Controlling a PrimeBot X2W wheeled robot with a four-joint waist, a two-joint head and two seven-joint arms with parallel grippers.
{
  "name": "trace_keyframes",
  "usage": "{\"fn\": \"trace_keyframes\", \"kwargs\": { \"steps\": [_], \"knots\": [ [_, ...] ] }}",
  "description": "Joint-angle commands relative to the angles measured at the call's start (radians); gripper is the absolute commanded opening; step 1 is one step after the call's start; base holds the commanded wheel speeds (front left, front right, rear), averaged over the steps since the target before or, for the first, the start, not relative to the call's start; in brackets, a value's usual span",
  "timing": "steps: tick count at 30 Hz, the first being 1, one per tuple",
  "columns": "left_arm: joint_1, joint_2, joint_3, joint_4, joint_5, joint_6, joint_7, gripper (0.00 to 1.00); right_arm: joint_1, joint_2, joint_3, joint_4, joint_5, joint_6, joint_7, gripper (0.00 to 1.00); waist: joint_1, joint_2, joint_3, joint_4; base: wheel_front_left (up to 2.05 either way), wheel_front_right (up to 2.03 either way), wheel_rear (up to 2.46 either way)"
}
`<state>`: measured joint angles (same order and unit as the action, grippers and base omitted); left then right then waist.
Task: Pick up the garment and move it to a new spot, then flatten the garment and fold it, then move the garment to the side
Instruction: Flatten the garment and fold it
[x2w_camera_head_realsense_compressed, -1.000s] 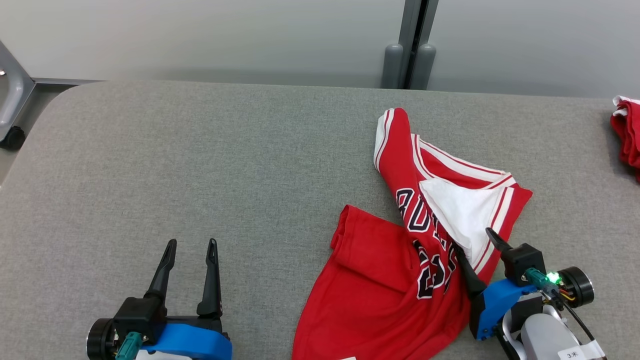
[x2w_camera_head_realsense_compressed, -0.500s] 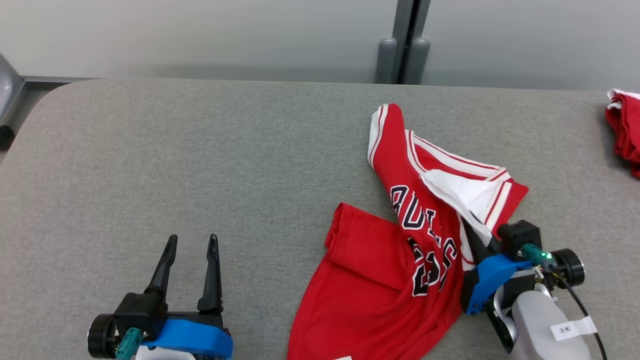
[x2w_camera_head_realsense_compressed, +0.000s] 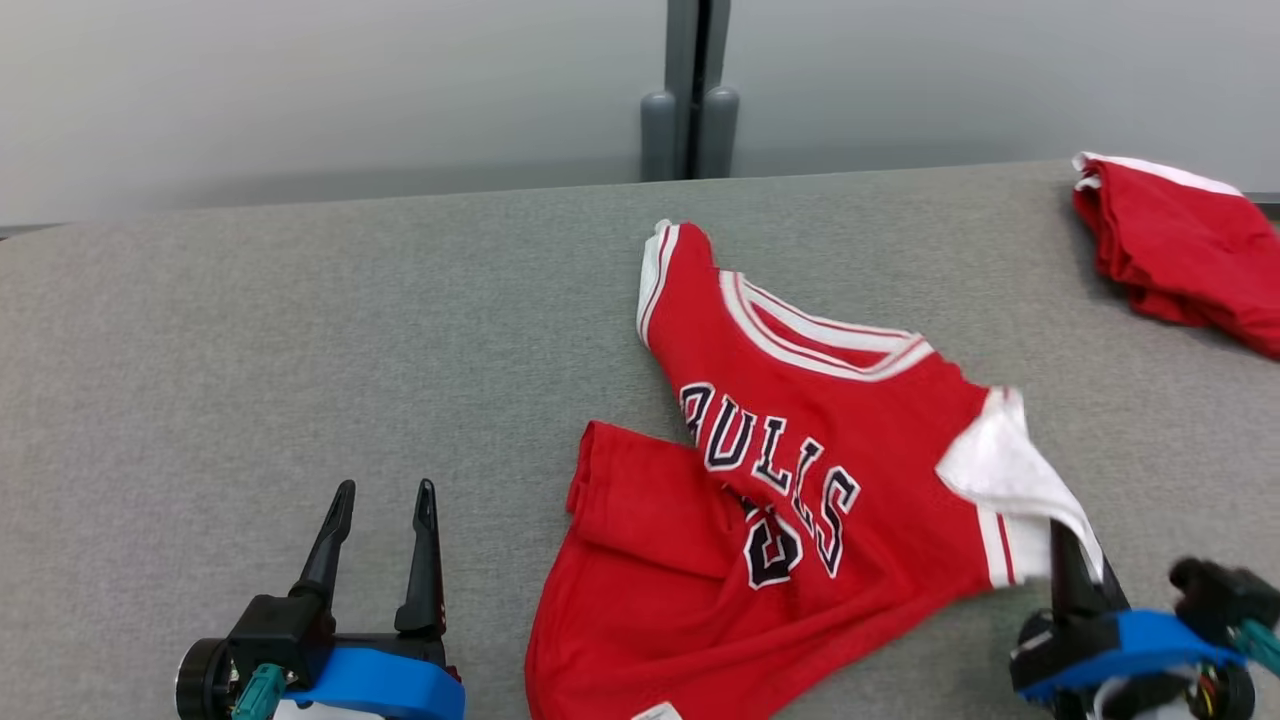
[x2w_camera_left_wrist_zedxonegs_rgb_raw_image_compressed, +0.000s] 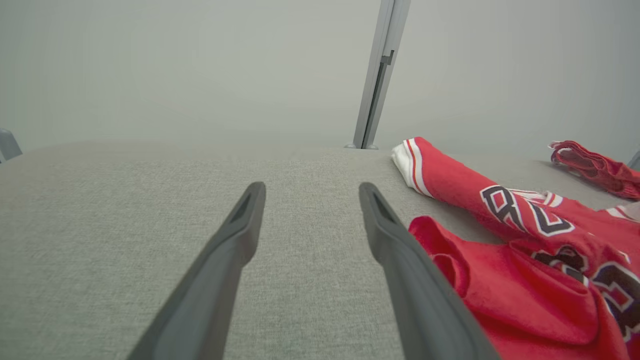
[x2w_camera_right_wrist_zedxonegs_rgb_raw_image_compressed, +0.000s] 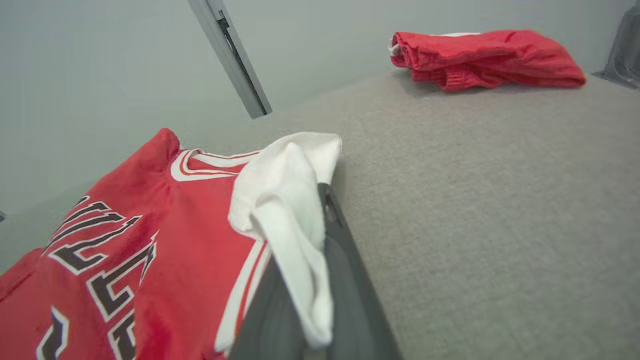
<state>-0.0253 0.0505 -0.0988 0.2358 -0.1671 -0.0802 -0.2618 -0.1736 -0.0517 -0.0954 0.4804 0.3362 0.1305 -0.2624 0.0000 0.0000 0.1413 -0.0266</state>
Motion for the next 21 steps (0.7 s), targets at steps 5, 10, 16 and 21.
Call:
{"fn": "trace_keyframes", "kwargs": {
  "steps": [5, 10, 16, 21],
  "knots": [
    [0.001, 0.0, 0.005, 0.002, 0.006, -0.007, -0.004, 1.0, 0.126, 0.001, -0.015, 0.006, 0.257, 0.001, -0.003, 0.0, 0.0, 0.0, -0.014, -0.038, 0.0, 0.0, 0.0],
    [0.006, -0.001, 0.001, 0.004, 0.009, -0.007, -0.004, 1.0, 0.177, -0.002, -0.038, 0.002, 0.384, 0.001, -0.003, 1.0, 0.0, 0.0, -0.019, -0.044, 0.0, 0.0, 0.0],
    [0.017, 0.0, 0.009, 0.003, 0.007, -0.009, -0.004, 1.0, 0.227, 0.0, -0.128, -0.05, 0.416, 0.001, -0.003, 1.0, 0.0, 0.0, -0.027, -0.045, 0.0, 0.0, 0.0],
    [0.024, 0.0, 0.009, 0.0, -0.004, -0.006, -0.004, 1.0, 0.246, -0.001, -0.172, -0.082, 0.366, 0.001, -0.003, 1.0, 0.0, 0.0, -0.035, -0.044, 0.0, 0.0, 0.0]
  ]
}}
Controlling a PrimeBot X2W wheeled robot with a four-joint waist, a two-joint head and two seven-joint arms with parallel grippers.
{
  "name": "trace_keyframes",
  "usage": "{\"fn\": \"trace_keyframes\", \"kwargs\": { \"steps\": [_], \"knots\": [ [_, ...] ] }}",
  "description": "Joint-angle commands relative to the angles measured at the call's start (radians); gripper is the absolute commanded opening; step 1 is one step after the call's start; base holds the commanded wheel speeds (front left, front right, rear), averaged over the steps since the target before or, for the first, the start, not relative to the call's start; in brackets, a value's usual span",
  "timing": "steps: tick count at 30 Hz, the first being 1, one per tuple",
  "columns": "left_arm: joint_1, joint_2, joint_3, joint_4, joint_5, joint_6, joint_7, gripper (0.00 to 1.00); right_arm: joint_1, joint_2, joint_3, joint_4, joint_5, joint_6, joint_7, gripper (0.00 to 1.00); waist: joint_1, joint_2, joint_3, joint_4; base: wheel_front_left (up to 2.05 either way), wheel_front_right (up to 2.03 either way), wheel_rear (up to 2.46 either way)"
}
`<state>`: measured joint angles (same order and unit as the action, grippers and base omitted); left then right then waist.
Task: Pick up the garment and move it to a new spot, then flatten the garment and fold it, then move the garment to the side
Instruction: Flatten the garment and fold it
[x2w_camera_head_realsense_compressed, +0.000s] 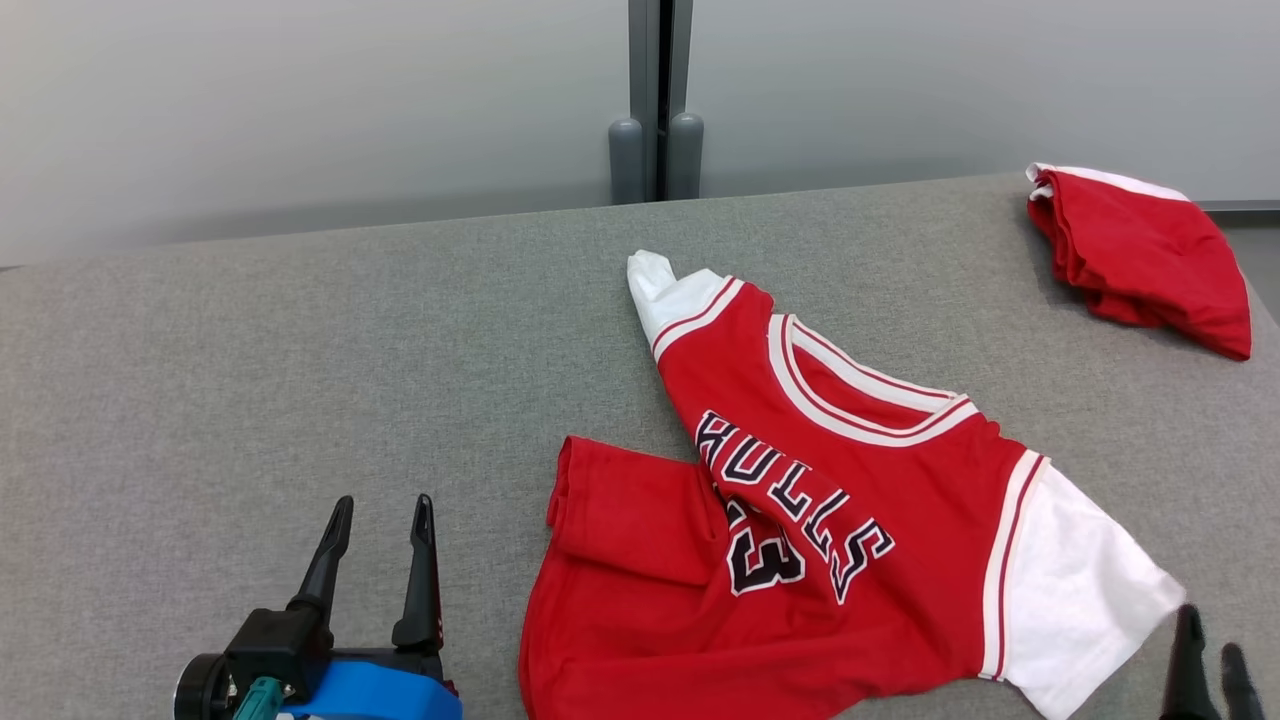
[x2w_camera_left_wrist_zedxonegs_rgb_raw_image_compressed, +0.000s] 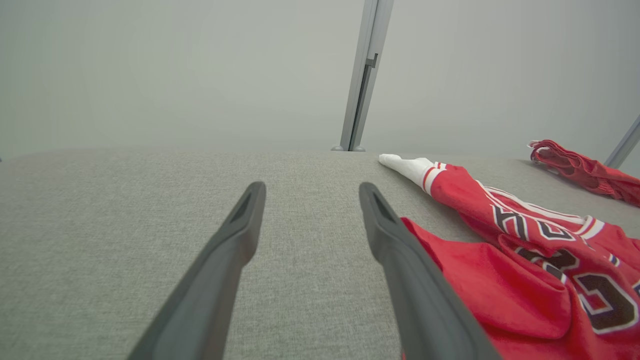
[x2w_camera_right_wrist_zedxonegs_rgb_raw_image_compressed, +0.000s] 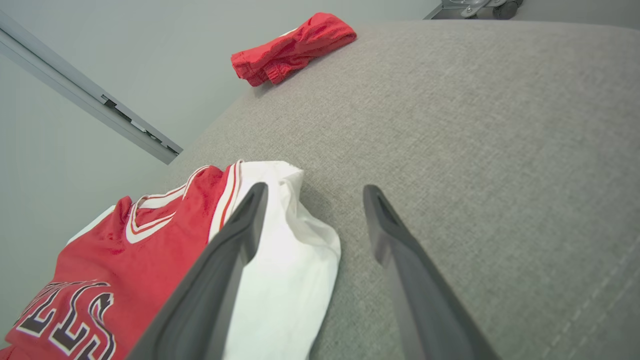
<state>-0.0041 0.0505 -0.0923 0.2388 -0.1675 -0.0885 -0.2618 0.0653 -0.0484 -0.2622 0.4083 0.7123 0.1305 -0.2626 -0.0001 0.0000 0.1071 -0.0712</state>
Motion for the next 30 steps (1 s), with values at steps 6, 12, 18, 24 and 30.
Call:
{"fn": "trace_keyframes", "kwargs": {
  "steps": [6, 12, 18, 24, 30],
  "knots": [
    [0.005, -0.001, 0.003, -0.004, -0.006, 0.003, -0.004, 1.0, -0.004, -0.004, -0.031, -0.133, -0.115, 0.001, -0.003, 1.0, 0.0001, 0.0, -0.008, 0.009, 0.0, 0.0, 0.0],
    [0.011, 0.0, 0.007, -0.007, 0.002, 0.007, -0.004, 1.0, -0.015, -0.003, 0.031, -0.279, -0.285, 0.001, -0.003, 1.0, 0.0001, 0.0, -0.019, 0.029, 0.0, 0.0, 0.0],
    [0.022, 0.0, 0.014, -0.011, 0.008, 0.011, -0.004, 1.0, -0.016, -0.004, 0.135, -0.378, -0.444, 0.001, -0.003, 1.0, 0.0001, 0.0, -0.036, 0.048, 0.0, 0.0, 0.0],
    [0.034, 0.0, 0.019, -0.014, 0.012, 0.013, -0.004, 1.0, 0.008, -0.008, 0.223, -0.394, -0.593, 0.001, -0.003, 1.0, 0.0001, 0.0, -0.052, 0.071, 0.0, 0.0, 0.0],
    [0.039, 0.0, 0.024, -0.016, 0.014, 0.015, -0.004, 1.0, 0.028, -0.005, 0.245, -0.344, -0.632, 0.001, -0.003, 1.0, 0.0001, 0.0, -0.055, 0.081, 0.0, 0.0, 0.0]
  ]
}}
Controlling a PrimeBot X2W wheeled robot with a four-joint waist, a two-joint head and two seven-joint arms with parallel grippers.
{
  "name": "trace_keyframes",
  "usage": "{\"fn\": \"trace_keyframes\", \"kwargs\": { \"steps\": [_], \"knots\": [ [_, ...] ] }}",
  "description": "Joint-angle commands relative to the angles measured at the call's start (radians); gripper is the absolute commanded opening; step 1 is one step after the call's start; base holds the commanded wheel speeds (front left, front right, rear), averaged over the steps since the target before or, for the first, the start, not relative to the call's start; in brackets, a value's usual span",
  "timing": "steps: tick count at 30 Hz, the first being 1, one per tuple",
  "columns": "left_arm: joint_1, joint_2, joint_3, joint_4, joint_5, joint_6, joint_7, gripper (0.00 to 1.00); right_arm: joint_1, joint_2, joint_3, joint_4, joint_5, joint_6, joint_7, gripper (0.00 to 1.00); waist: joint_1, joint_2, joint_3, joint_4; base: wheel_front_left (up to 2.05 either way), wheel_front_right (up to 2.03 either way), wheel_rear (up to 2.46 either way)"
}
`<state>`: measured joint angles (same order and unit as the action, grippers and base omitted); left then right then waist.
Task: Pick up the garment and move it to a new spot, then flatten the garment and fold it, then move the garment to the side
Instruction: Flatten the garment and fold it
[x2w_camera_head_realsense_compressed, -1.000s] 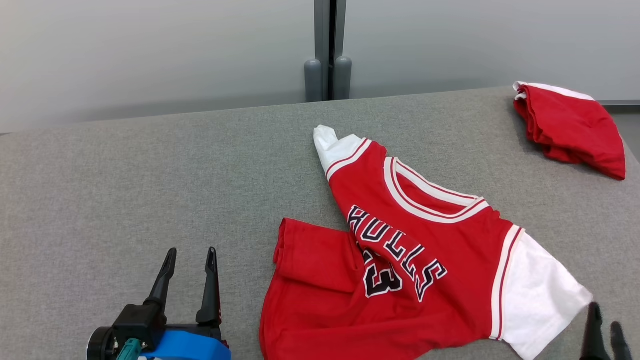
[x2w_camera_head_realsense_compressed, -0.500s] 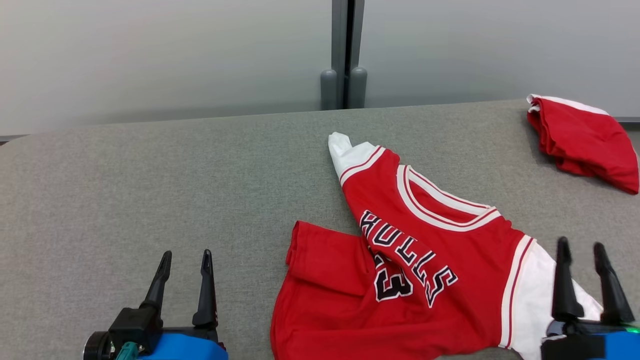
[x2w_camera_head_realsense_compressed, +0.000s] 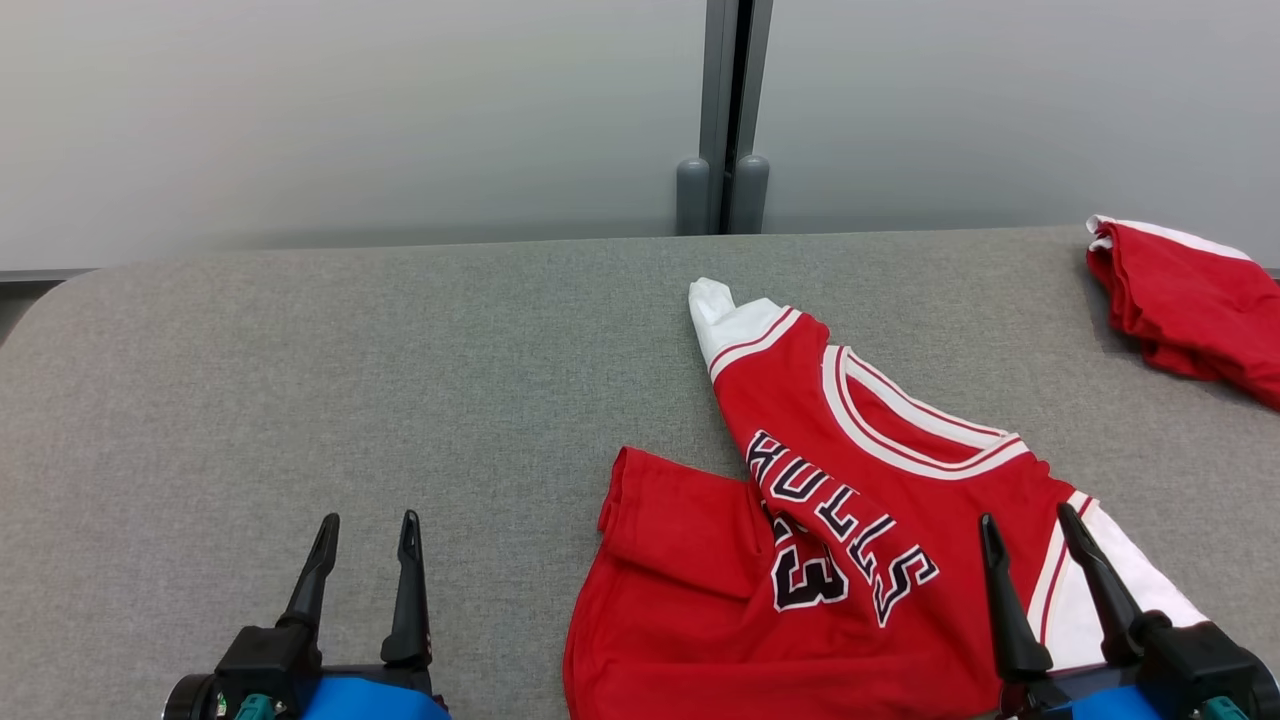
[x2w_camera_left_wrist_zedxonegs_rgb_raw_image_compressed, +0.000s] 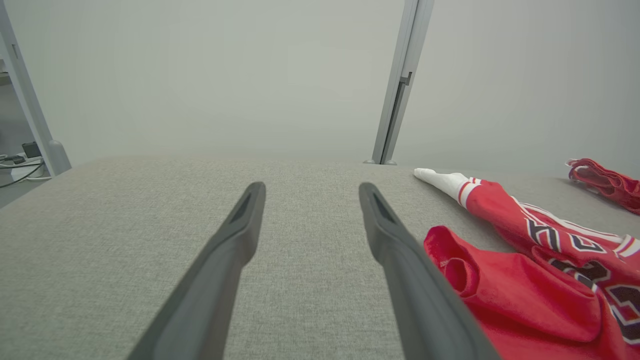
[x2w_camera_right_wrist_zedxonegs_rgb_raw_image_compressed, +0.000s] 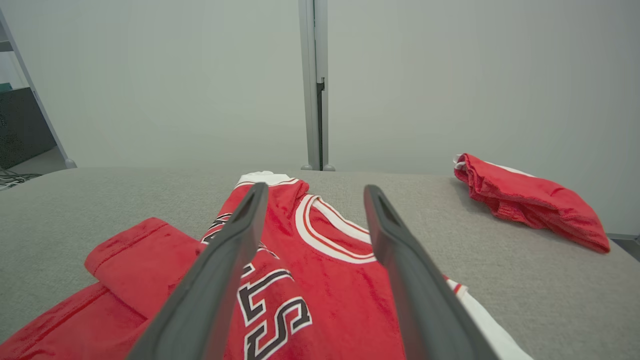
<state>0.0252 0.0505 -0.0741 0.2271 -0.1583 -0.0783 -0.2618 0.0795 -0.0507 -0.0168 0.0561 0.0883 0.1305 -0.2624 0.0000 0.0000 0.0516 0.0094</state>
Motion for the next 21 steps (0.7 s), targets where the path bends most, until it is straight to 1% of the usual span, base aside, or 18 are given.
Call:
{"fn": "trace_keyframes", "kwargs": {
  "steps": [1, 4, 10, 17, 20, 21],
  "knots": [
    [0.01, -0.001, 0.007, -0.004, 0.005, 0.004, -0.004, 1.0, 0.012, -0.003, -0.001, 0.012, -0.01, 0.001, -0.003, 1.0, 0.0, 0.0, 0.001, 0.0, 0.0, 0.0, 0.0],
    [-0.001, -0.001, 0.006, 0.001, 0.013, 0.0, -0.004, 1.0, 0.008, -0.002, -0.002, 0.035, -0.006, 0.001, -0.003, 1.0, 0.0, 0.0, 0.004, -0.003, 0.0, 0.0, 0.0],
    [-0.093, -0.001, -0.033, 0.021, 0.039, -0.02, -0.004, 1.0, -0.027, -0.001, 0.001, 0.05, 0.0, 0.001, -0.003, 1.0, 0.0, 0.0, 0.019, -0.016, 0.0, 0.0, 0.0],
    [-0.272, 0.0, -0.111, 0.146, 0.053, -0.044, -0.004, 1.0, -0.061, -0.001, 0.005, 0.058, -0.011, 0.001, -0.003, 1.0, 0.0, 0.0, 0.046, -0.049, 0.0, 0.0, 0.0],
    [-0.356, 0.003, -0.151, 0.223, 0.056, -0.048, -0.004, 1.0, -0.073, -0.001, 0.008, 0.06, -0.011, 0.001, -0.003, 1.0, 0.0, 0.0, 0.062, -0.069, 0.0, 0.0, 0.0],
    [-0.356, 0.003, -0.151, 0.223, 0.056, -0.048, -0.004, 1.0, -0.073, -0.001, 0.008, 0.06, -0.011, 0.001, -0.003, 1.0, 0.0, 0.0, 0.062, -0.069, 0.0, 0.0, 0.0]
  ]
}}
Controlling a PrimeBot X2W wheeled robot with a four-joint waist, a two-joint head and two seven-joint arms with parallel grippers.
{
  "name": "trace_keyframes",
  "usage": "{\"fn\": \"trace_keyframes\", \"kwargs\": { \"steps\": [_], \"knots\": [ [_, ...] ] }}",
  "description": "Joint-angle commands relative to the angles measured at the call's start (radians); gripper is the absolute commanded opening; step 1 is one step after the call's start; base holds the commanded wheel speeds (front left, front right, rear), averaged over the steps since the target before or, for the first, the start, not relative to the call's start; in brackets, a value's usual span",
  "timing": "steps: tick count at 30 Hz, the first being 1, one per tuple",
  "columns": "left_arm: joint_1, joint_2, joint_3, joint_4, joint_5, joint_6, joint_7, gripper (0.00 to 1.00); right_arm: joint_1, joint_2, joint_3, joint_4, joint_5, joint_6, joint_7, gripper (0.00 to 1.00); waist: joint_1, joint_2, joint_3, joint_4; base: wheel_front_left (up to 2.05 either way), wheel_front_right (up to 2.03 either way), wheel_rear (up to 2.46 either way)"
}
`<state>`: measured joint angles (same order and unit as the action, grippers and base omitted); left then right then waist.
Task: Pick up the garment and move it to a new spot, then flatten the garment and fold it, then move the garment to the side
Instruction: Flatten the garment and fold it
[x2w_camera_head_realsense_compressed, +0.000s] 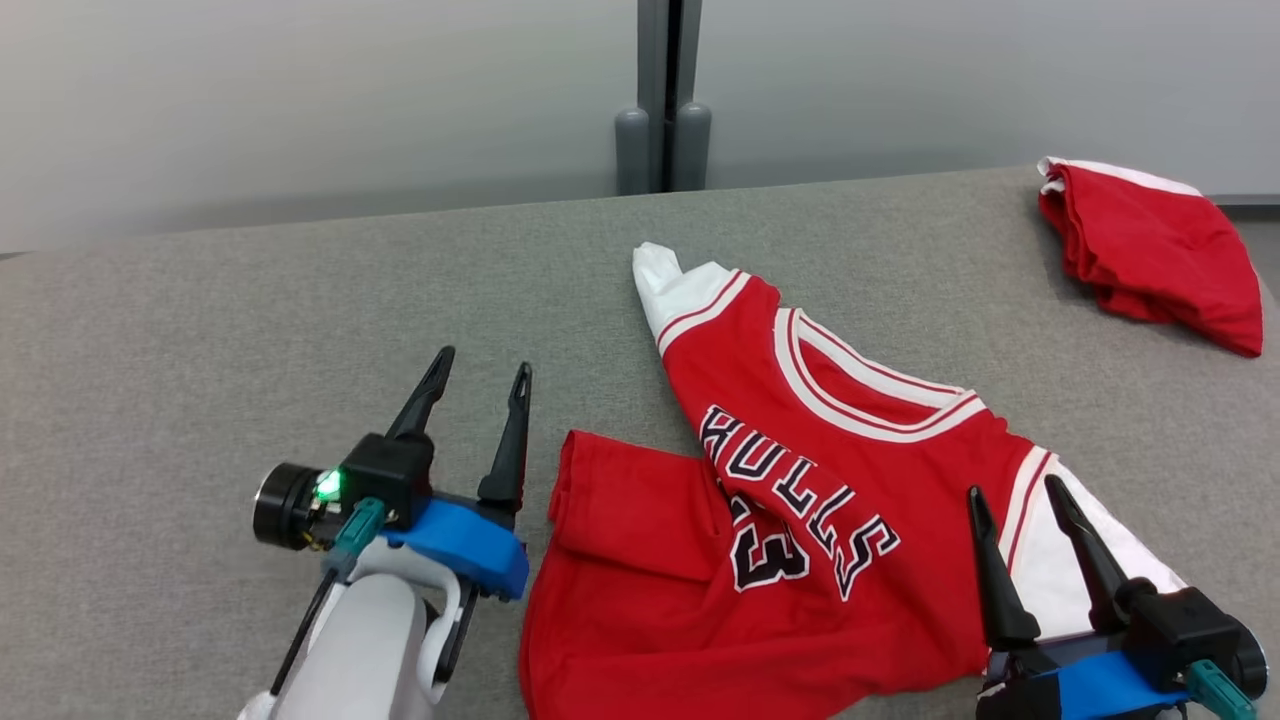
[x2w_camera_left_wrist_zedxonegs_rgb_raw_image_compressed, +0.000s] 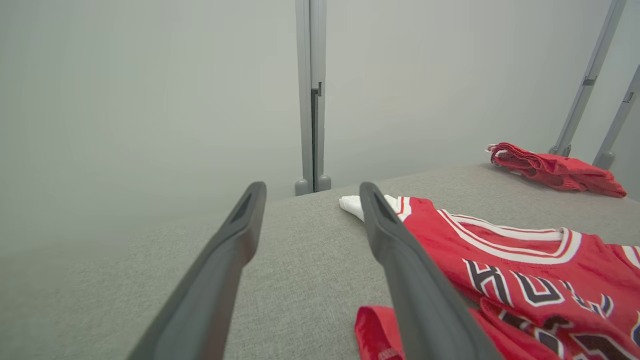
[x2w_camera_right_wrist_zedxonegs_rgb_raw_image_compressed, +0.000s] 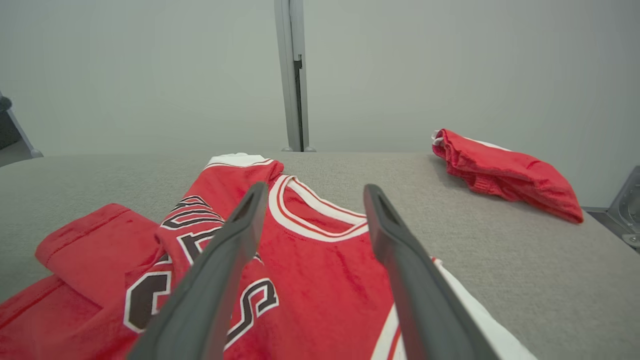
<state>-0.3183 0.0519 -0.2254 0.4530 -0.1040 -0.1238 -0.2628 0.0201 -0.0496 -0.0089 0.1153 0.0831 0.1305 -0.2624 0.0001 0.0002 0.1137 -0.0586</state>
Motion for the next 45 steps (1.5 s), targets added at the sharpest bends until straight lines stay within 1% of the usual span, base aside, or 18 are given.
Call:
{"fn": "trace_keyframes", "kwargs": {
  "steps": [1, 5, 11, 13, 18, 22, 24, 25, 26, 27, 30, 35, 40, 45],
  "knots": [
    [-0.039, 0.004, -0.014, 0.028, 0.003, -0.005, -0.003, 1.0, -0.017, -0.002, 0.001, 0.001, -0.005, 0.001, -0.003, 1.0, -0.0001, -0.0002, 0.006, -0.007, 0.0, 0.0, 0.0],
    [-0.118, 0.011, -0.082, 0.172, -0.01, -0.009, 0.002, 1.0, -0.028, -0.002, -0.001, 0.003, 0.0, 0.001, -0.003, 1.0, -0.0001, -0.0002, 0.028, -0.036, 0.0, 0.0, 0.0],
    [-0.192, 0.025, -0.229, 0.361, -0.075, -0.006, 0.051, 1.0, -0.037, -0.002, -0.005, 0.008, 0.005, 0.001, -0.003, 1.0, -0.0001, -0.0002, 0.047, -0.067, 0.0, 0.0, 0.0],
    [-0.205, 0.026, -0.273, 0.4, -0.104, -0.006, 0.057, 1.0, -0.04, -0.002, -0.007, 0.01, 0.008, 0.001, -0.003, 1.0, -0.0001, -0.0002, 0.049, -0.071, 0.0, 0.0, 0.0],
    [-0.215, 0.033, -0.367, 0.483, -0.161, -0.007, 0.112, 1.0, -0.039, -0.002, -0.007, 0.015, 0.011, 0.001, -0.003, 1.0, -0.0001, -0.0002, 0.05, -0.074, 0.0, 0.0, 0.0],
    [-0.22, 0.037, -0.449, 0.528, -0.213, -0.007, 0.143, 1.0, -0.044, -0.002, -0.001, 0.018, 0.012, 0.001, -0.003, 1.0, -0.0001, -0.0002, 0.05, -0.075, 0.0, 0.0, 0.0],
    [-0.22, 0.036, -0.475, 0.539, -0.238, -0.007, 0.151, 1.0, -0.046, -0.002, 0.001, 0.02, 0.012, 0.001, -0.003, 1.0, -0.0001, -0.0002, 0.05, -0.076, 0.0, 0.0, 0.0],
    [-0.223, 0.037, -0.487, 0.543, -0.25, -0.007, 0.152, 0.49, -0.047, -0.002, 0.001, 0.021, 0.012, 0.001, -0.003, 1.0, -0.0001, -0.0002, 0.051, -0.076, 0.0, 0.0, 0.0],
    [-0.229, 0.039, -0.496, 0.546, -0.261, -0.007, 0.152, 0.07, -0.049, -0.002, 0.003, 0.022, 0.012, 0.001, -0.003, 1.0, -0.0001, -0.0002, 0.051, -0.077, 0.0, 0.0, 0.0],
    [-0.239, 0.041, -0.502, 0.549, -0.273, -0.007, 0.147, 0.0, -0.05, -0.002, 0.003, 0.022, 0.013, 0.001, -0.003, 1.0, -0.0001, -0.0002, 0.052, -0.077, 0.0, 0.0, 0.0],
    [-0.274, 0.055, -0.515, 0.558, -0.3, -0.007, 0.122, 0.0, -0.052, -0.002, 0.005, 0.025, 0.014, 0.001, -0.003, 1.0, -0.0001, -0.0002, 0.053, -0.077, 0.0, 0.0, 0.0],
    [-0.353, 0.091, -0.48, 0.595, -0.344, -0.007, 0.069, 0.0, -0.057, -0.002, 0.004, 0.029, 0.015, 0.001, -0.003, 1.0, -0.0001, -0.0002, 0.059, -0.079, 0.0, 0.0, 0.0],
    [-0.443, 0.147, -0.443, 0.633, -0.361, -0.007, 0.029, 0.0, -0.06, -0.002, -0.008, 0.032, 0.019, 0.001, -0.003, 1.0, -0.0001, -0.0002, 0.075, -0.087, 0.0, 0.0, 0.0],
    [-0.535, 0.2, -0.417, 0.665, -0.365, -0.005, 0.012, 0.0, -0.074, -0.002, -0.013, 0.037, 0.026, 0.001, -0.003, 1.0, -0.0001, -0.0002, 0.102, -0.101, 0.0, 0.0, 0.0]
  ]
}}
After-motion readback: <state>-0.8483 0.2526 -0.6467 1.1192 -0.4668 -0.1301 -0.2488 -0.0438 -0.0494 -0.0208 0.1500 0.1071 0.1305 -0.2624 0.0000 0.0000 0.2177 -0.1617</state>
